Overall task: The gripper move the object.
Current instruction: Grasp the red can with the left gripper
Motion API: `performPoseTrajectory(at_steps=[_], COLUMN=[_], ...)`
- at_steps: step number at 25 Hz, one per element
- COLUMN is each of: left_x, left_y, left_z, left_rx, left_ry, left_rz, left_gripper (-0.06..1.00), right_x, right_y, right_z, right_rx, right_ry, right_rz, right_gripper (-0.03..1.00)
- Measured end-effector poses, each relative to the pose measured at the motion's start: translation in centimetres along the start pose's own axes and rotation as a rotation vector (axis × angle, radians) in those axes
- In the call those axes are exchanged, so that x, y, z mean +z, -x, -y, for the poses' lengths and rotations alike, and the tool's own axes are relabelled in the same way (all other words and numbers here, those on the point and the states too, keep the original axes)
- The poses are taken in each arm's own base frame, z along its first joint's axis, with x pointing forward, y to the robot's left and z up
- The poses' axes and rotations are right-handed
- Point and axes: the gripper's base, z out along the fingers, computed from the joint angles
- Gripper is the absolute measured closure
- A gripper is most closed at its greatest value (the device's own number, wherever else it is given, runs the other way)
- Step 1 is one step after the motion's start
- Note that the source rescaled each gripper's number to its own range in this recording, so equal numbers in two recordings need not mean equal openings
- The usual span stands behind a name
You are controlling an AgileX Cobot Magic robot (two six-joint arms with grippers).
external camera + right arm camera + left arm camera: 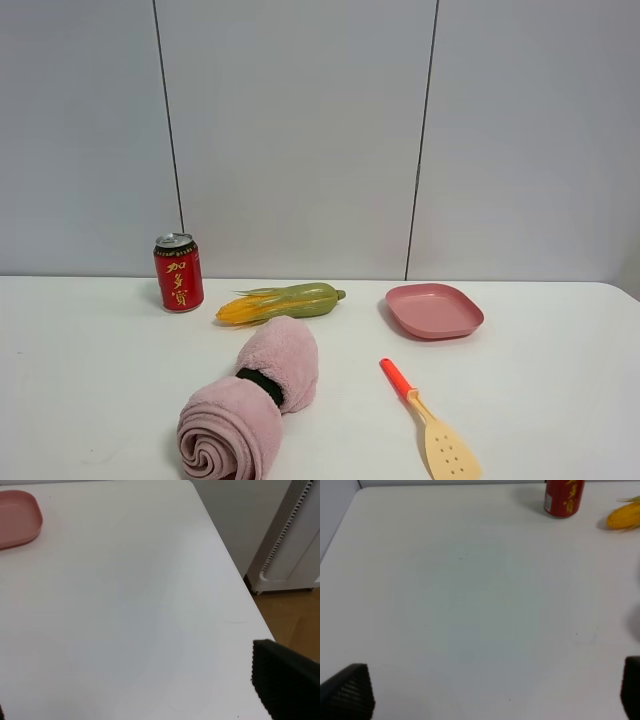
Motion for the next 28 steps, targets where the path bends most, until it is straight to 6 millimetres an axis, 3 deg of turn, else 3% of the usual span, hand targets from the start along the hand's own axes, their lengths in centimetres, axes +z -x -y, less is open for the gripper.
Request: performPoseTrajectory(at_steps=[28], left_x=[0.0], left_y=[0.05], left_z=[0.22], left_rx=[-0.013], left_ry=[-0.024], left_rz=[0.005], left_gripper=[-0.06], right_x=[0.0], right_y=[0.0], right_z=[0.0], right_rx=[0.0], right_ry=[0.0], right_rz=[0.0], right_gripper=[-0.03])
